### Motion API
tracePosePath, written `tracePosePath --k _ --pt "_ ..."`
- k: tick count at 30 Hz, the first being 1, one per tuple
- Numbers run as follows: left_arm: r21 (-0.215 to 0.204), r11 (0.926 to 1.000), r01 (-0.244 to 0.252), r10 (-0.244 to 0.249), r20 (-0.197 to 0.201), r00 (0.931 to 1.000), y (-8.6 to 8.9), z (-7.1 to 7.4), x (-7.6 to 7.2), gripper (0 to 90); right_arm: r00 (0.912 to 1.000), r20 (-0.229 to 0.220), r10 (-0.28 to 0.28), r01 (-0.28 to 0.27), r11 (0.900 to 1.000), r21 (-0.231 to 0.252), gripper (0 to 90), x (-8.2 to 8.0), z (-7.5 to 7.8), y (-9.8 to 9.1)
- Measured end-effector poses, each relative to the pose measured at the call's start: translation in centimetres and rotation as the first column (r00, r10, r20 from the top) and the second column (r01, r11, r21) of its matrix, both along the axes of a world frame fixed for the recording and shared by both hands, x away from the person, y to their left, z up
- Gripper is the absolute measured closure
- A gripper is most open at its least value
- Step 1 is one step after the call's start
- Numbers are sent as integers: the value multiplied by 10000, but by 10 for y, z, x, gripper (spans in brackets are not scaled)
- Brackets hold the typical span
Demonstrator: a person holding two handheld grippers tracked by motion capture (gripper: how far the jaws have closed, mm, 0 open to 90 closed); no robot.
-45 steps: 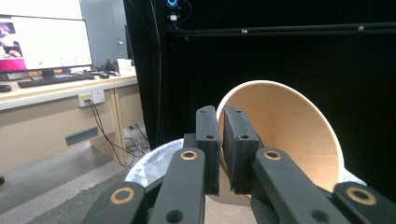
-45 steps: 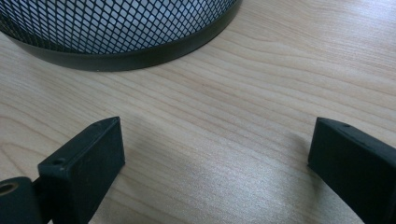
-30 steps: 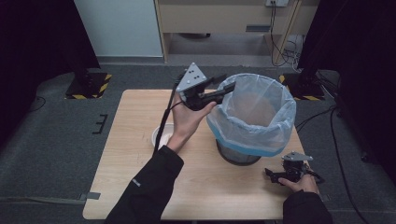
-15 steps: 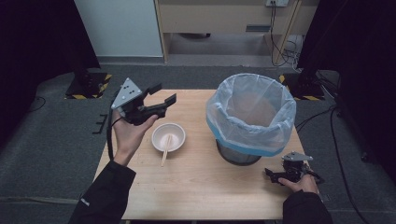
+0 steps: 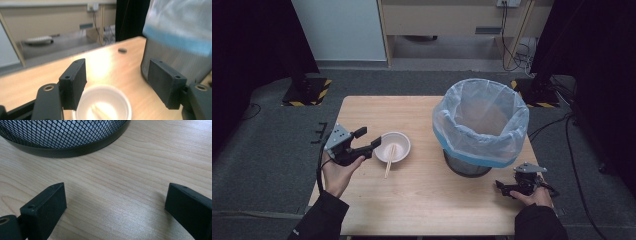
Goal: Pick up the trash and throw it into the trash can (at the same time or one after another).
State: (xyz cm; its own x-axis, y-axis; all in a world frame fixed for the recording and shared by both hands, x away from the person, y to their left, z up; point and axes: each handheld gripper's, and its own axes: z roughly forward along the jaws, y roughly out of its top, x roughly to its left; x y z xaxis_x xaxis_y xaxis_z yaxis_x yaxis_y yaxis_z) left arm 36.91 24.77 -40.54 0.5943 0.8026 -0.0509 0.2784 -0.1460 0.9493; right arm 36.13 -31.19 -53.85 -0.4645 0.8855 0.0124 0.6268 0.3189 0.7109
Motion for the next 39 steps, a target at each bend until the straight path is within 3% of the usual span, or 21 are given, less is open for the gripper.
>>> tracePosePath --k 1,5,9,13,39 --pt "231 9997 -7 10 -124 9999 1 -5 -2 311 10000 -2 0 0 10000 0 39 0 0 0" --pt "445 9990 -27 46 -423 9991 6 -23 -16 299 10000 -8 4 -4 10000 4 39 0 0 0" --pt "461 9989 103 -59 -943 9955 11 -42 -26 285 10000 16 49 -49 10000 -20 38 0 0 0" --pt "353 9989 304 -243 -1610 9866 13 -59 -35 267 10000 13 73 -73 10000 -2 38 0 0 0" --pt "1185 9856 1209 -971 -1892 9771 -11 -72 -41 234 9999 7 147 -147 9999 -21 38 0 0 0"
